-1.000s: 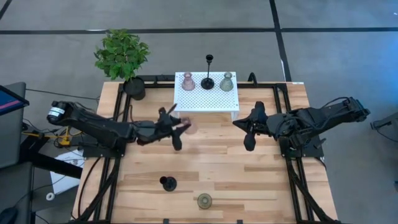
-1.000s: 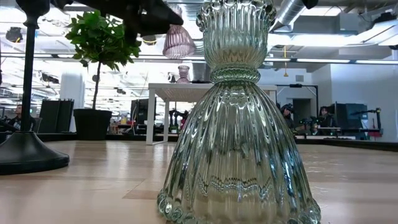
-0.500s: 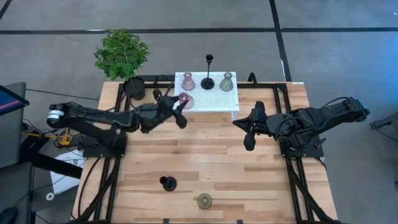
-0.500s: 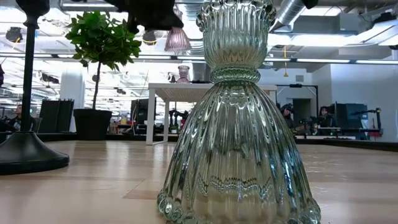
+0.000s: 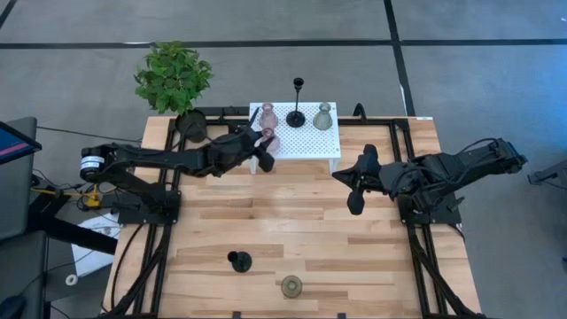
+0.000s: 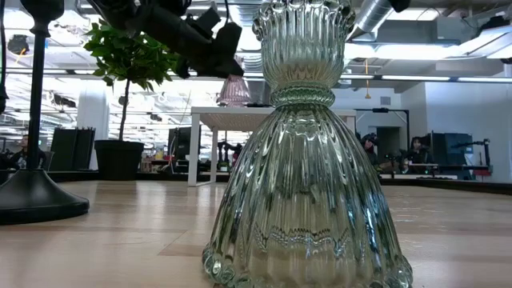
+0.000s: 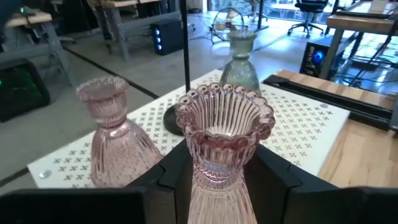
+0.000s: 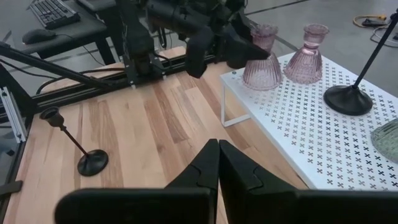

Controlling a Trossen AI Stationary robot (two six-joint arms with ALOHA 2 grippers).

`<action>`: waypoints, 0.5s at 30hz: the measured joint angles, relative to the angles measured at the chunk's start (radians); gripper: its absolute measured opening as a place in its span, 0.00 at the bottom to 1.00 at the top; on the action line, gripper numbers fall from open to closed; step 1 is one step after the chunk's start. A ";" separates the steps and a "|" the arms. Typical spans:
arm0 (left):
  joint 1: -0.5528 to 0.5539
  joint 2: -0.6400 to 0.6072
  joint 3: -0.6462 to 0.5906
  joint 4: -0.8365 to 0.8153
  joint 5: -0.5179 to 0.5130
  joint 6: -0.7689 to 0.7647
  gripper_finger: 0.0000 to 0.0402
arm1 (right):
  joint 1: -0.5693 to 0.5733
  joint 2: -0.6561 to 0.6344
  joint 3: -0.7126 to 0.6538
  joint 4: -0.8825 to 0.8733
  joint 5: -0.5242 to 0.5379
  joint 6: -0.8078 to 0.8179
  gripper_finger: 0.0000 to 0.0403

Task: Pick & Place candle stick holders
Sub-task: Put the pink candle holder on the shelf

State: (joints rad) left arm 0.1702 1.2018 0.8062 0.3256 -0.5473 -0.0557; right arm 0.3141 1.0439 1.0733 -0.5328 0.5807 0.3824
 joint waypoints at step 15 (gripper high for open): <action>0.073 0.053 0.001 0.004 0.047 -0.042 0.29 | 0.000 0.000 0.000 -0.014 0.000 0.000 0.00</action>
State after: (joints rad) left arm 0.2434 1.2547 0.8070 0.3294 -0.5005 -0.0980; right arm 0.3141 1.0439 1.0733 -0.5465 0.5804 0.3825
